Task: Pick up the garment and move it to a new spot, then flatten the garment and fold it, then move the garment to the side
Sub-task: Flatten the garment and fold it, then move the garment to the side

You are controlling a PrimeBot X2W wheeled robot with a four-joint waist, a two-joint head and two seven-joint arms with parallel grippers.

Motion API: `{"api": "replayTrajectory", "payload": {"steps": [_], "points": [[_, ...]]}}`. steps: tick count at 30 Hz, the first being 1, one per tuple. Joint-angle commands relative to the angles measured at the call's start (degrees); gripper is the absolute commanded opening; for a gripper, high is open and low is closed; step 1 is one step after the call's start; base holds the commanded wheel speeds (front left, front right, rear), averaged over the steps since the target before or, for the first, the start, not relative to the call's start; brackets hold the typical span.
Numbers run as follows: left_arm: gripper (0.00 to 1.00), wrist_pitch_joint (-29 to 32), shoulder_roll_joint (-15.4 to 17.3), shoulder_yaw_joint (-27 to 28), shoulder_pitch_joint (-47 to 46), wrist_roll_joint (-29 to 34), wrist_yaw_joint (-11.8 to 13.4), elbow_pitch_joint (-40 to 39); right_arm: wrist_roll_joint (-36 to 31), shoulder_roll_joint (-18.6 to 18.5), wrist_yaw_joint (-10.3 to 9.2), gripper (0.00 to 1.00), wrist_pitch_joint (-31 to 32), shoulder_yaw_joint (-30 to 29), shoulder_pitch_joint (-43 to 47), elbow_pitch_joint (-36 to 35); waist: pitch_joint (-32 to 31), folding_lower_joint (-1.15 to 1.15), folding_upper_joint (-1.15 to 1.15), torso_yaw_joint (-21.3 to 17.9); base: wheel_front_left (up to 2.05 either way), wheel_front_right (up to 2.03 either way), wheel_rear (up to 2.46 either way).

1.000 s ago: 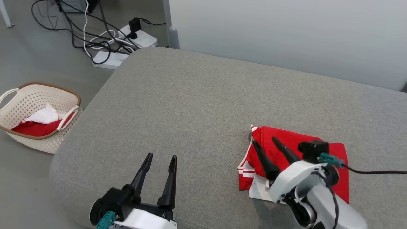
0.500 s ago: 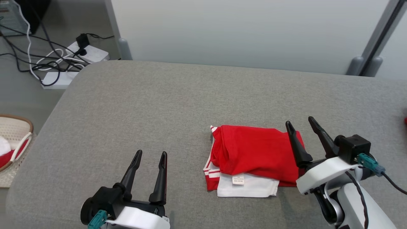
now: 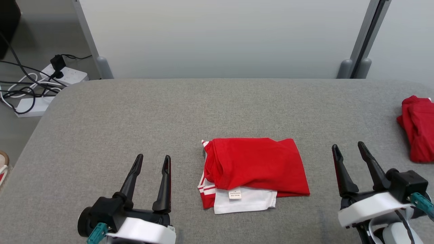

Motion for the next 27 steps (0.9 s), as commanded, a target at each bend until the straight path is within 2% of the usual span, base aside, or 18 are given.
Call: {"api": "replayTrajectory", "payload": {"steps": [1, 7, 15, 27], "points": [[1.00, -0.74, 0.05, 2.17, -1.68, 0.79, 0.66, -1.89, -0.37, -0.04, 0.02, 1.00, -0.76, 0.34, 0.19, -2.54, -0.25, 0.00, 0.00, -0.09, 0.00, 0.00, 0.00], [1.00, -0.74, 0.05, 3.46, 0.31, 3.12, 1.07, -2.55, -0.56, -0.76, 0.02, 1.00, -0.76, -0.84, 4.48, -5.44, -0.85, 0.00, 0.00, -0.27, 0.00, 0.00, 0.00], [1.00, -0.74, 0.05, 5.05, 3.94, 7.22, 0.28, -2.14, -0.31, -1.69, 0.02, 1.00, -0.76, 0.05, 7.19, -6.67, -1.82, 0.00, 0.00, -0.26, 0.00, 0.00, 0.00], [1.00, -0.74, 0.05, 5.06, 4.35, 7.85, 0.02, -1.30, 0.07, -1.27, 0.02, 1.00, -0.76, 0.41, 8.15, -6.62, -2.62, 0.00, 0.00, 0.34, 0.00, 0.00, 0.00]]}}
